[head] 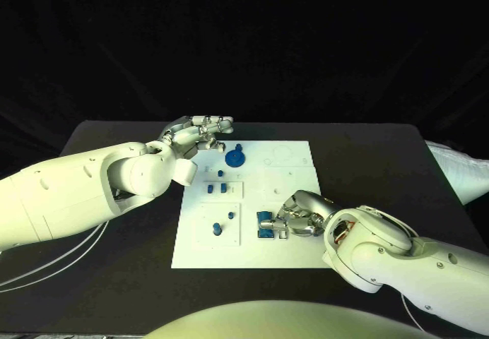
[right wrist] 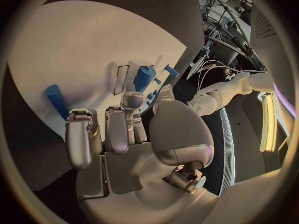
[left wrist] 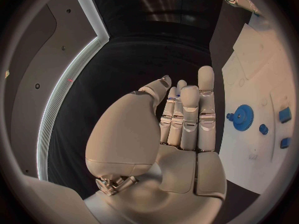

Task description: Assemble the parts on the task board

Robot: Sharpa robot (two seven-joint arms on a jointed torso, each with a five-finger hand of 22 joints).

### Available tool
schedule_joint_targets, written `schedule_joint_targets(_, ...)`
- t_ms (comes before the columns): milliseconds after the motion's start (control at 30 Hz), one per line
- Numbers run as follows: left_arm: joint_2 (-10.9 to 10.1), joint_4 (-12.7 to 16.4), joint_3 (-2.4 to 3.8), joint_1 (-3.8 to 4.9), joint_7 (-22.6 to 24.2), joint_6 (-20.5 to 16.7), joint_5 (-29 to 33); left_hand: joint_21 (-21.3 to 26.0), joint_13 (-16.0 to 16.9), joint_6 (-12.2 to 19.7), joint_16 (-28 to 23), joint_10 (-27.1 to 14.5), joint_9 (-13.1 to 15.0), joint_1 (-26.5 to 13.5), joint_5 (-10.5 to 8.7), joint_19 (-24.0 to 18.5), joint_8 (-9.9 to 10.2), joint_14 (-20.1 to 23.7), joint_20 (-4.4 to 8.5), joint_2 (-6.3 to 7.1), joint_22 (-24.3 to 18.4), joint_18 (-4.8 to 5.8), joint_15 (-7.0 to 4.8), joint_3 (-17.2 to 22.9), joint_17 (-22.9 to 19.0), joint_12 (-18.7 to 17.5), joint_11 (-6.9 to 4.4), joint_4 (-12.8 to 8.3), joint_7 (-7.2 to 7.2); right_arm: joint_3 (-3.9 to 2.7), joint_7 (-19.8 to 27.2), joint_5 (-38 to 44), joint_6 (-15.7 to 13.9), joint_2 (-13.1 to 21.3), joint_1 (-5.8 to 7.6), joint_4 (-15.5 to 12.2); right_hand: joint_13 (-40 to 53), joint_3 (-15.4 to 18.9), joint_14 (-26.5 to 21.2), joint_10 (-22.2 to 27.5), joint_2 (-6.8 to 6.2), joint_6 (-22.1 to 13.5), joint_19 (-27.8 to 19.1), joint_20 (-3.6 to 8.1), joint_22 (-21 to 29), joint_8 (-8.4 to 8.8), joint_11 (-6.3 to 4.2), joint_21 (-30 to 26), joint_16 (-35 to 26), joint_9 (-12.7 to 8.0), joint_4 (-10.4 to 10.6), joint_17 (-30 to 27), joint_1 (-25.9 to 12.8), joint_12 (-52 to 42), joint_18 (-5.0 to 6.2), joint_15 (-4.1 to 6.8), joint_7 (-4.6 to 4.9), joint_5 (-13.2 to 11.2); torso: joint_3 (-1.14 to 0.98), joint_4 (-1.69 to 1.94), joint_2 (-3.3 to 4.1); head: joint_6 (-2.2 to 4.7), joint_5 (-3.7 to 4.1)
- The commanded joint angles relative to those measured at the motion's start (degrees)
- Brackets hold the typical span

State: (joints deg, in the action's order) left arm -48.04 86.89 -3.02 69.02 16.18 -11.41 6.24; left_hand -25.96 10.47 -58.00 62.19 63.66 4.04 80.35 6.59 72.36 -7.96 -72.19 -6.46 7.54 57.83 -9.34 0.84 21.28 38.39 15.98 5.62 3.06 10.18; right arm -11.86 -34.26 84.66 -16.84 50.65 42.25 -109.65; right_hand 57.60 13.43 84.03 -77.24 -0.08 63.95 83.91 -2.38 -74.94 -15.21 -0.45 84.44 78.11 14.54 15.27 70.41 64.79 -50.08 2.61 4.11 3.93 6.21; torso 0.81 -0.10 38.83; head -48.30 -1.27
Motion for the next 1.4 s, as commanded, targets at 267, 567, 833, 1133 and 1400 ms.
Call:
schedule_joint_targets(267,0.16,0.02,0.04,0.0,0.25,1.32,-0.26,0.31,0.08,0.32,-0.09,-0.32,0.02,-0.22,0.17,-0.29,-0.3,0.48,0.06,-0.4,-0.07,-0.99,-0.05,-0.44,-0.06,0.32,-0.08,-0.04,-0.13,0.18,0.13,6.57,0.49,-0.72,-0.07,0.01,0.77,-5.66,2.85,-0.57,1.71,-0.02,0.15,0.56,-6.24,-0.08,-0.61,0.21,0.39,0.89,-9.03,0.95,16.33,0.6,-0.27,0.61,-0.54,-1.86,-0.01,0.07,0.0,-0.27,0.01)
schedule_joint_targets(567,0.15,-0.01,0.04,0.0,0.2,1.35,-0.29,0.31,0.08,0.32,-0.09,-0.32,0.02,-0.22,0.17,-0.29,-0.3,0.48,0.06,-0.4,-0.07,-0.99,-0.05,-0.44,-0.06,0.32,-0.08,-0.04,-0.13,0.37,0.1,8.97,-1.13,-0.8,-0.18,-0.21,0.87,-6.29,2.86,-0.78,1.77,0.17,0.26,0.61,-6.42,-0.04,-0.64,0.31,0.45,1.02,-9.89,1.1,17.34,0.79,-0.32,0.62,-0.55,-2.42,-0.03,-0.01,-0.02,-0.15,0.1)
schedule_joint_targets(833,-0.08,-0.08,0.02,-0.01,0.14,1.41,-0.52,0.38,0.13,0.42,-0.08,-0.61,0.02,-0.08,0.23,-0.33,-0.44,0.6,0.04,-0.58,-0.1,-1.0,-0.04,-0.4,-0.19,0.57,-0.08,-0.13,-0.14,-0.09,0.76,3.98,-6.22,3.78,-0.23,-3.55,-0.94,-5.33,2.68,-0.24,0.52,-0.49,-0.08,0.36,-5.96,0.65,-0.23,-0.02,-0.17,1.03,-6.83,0.3,12.8,3.89,-0.2,0.3,-0.12,0.14,-0.03,-0.07,-0.06,0.15,0.36)
schedule_joint_targets(1133,-0.6,0.16,0.0,-0.02,0.19,1.41,-0.55,0.38,0.13,0.42,-0.08,-0.61,0.02,-0.08,0.23,-0.33,-0.44,0.6,0.04,-0.58,-0.1,-1.0,-0.04,-0.4,-0.19,0.57,-0.08,-0.13,-0.14,-0.59,1.34,2.73,-5.01,11.85,0.14,-5.38,-9.32,-8.4,2.24,3.48,0.78,-2.0,-1.06,-0.05,-4.68,3.58,0.36,-0.95,-1.65,0.06,-6.71,-1.49,16.2,16.03,0.12,-0.14,0.62,7.11,-0.09,-0.7,-0.03,0.72,1.09)
schedule_joint_targets(1400,-0.64,0.25,0.0,-0.03,0.15,1.49,-0.56,0.38,0.13,0.42,-0.08,-0.61,0.02,-0.08,0.23,-0.33,-0.44,0.6,0.04,-0.58,-0.1,-1.0,-0.04,-0.4,-0.19,0.57,-0.08,-0.13,-0.14,-0.63,0.88,7.29,-2.97,14.15,0.1,-3.96,-9.19,-8.56,2.32,1.84,-0.47,-0.41,-0.99,-0.19,-4.79,4.41,0.28,-0.95,-1.83,-0.05,-3.77,-1.52,14.07,15.88,0.11,-0.18,0.51,5.32,-0.14,-0.85,0.09,1.09,1.61)
